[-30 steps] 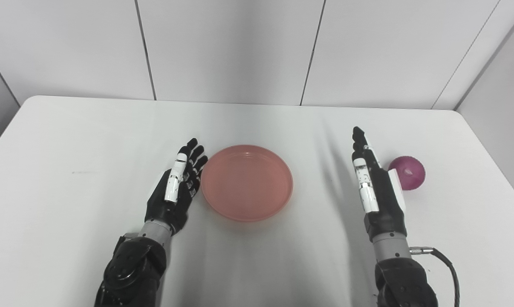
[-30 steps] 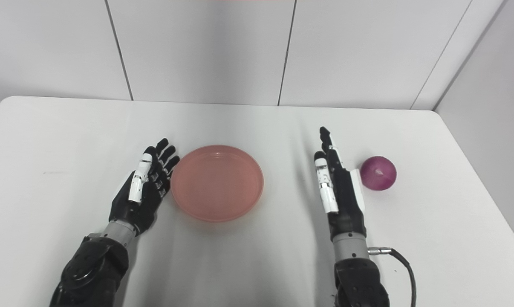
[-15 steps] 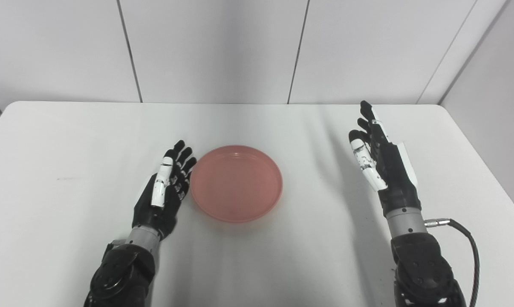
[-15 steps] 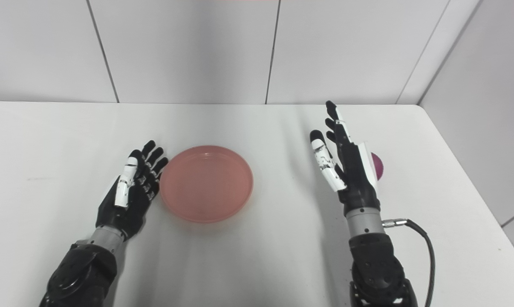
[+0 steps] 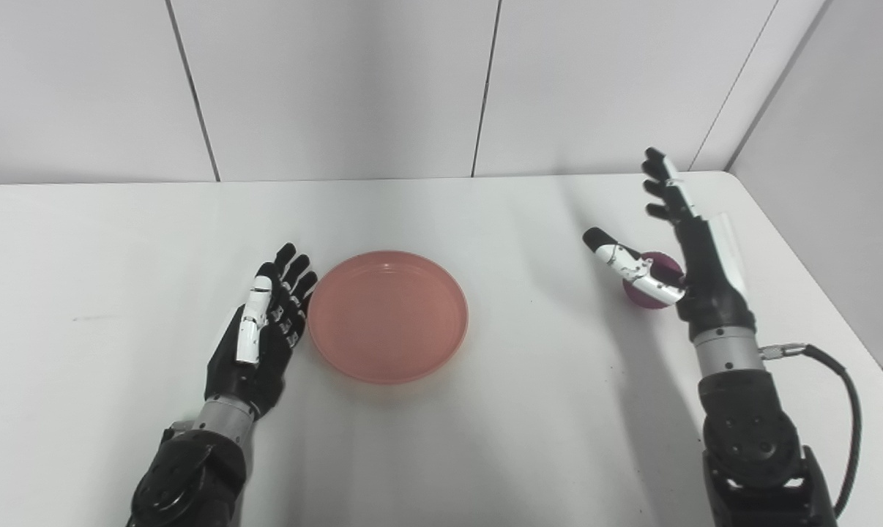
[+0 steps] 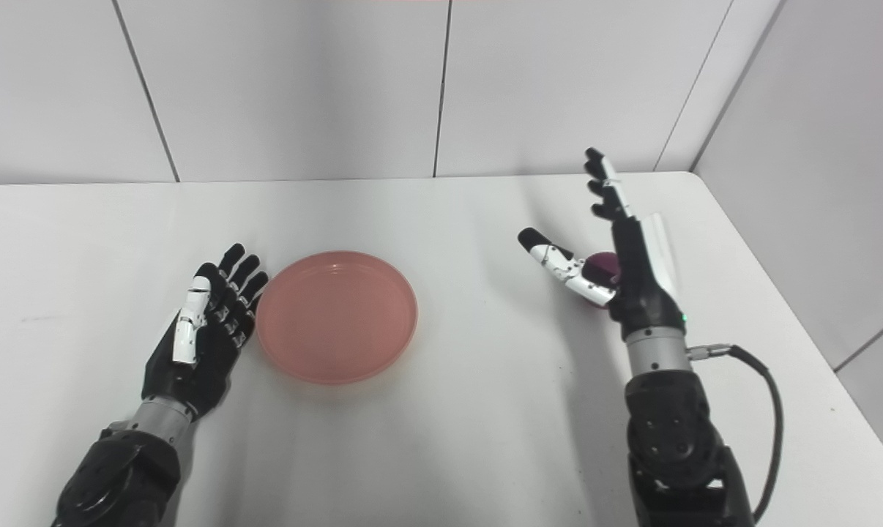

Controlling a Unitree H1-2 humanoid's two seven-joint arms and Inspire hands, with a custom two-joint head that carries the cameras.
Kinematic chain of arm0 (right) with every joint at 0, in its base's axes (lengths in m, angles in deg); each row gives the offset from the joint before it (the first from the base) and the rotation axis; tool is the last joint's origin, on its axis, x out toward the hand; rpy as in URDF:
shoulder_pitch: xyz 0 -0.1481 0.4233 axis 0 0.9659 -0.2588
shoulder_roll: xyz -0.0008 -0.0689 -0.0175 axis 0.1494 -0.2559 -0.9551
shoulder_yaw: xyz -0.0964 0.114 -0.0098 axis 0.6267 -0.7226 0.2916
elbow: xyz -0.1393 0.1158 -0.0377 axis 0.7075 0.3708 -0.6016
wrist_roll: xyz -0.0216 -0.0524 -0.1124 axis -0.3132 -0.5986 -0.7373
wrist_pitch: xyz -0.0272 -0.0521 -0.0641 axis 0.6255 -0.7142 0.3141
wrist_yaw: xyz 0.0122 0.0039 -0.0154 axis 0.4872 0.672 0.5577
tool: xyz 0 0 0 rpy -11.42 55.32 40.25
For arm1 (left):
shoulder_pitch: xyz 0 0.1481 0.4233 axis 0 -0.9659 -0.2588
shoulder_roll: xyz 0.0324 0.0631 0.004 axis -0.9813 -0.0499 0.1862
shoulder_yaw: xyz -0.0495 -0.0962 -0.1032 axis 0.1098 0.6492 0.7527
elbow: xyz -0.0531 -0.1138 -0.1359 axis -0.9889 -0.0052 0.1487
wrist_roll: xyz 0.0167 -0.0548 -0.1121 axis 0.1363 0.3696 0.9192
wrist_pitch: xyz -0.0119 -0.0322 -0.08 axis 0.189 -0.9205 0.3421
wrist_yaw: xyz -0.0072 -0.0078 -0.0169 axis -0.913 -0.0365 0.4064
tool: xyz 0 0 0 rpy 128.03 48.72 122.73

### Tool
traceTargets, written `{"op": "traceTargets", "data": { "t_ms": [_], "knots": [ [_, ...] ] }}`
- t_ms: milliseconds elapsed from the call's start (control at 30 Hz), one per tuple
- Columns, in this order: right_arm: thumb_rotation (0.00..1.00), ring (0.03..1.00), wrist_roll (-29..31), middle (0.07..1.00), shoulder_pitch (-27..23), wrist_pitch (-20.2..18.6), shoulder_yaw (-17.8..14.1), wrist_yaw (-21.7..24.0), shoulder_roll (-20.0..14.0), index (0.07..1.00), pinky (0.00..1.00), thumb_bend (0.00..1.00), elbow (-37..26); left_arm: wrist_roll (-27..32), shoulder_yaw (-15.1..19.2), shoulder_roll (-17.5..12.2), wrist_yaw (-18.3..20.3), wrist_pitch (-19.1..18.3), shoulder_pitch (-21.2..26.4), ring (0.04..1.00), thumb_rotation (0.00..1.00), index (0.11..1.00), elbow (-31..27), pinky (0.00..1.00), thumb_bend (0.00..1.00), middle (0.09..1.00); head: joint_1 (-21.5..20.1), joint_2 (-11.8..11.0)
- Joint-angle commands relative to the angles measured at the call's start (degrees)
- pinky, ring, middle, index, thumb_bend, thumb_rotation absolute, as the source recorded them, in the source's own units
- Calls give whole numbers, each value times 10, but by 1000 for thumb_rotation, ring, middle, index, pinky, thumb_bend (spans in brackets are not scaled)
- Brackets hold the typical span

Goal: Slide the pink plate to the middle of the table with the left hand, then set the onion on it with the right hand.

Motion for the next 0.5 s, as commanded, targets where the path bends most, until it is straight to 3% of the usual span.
{"op": "traceTargets", "data": {
  "t_ms": [0,167,467],
  "knots": [
    [482,917,-29,945,-20,5,-6,-2,-22,976,838,954,-18,3,1,-4,6,5,6,1000,1000,1000,8,1000,467,1000,0,-1],
    [442,914,-61,940,-22,-5,-21,1,-40,974,825,992,-23,3,3,-6,8,7,6,997,1000,995,11,996,466,1000,-7,-2],
    [455,904,-97,935,-15,-7,-49,6,-60,967,800,1000,-9,6,5,-11,15,14,8,999,1000,996,20,1000,469,1000,-11,-4]
  ]
}}
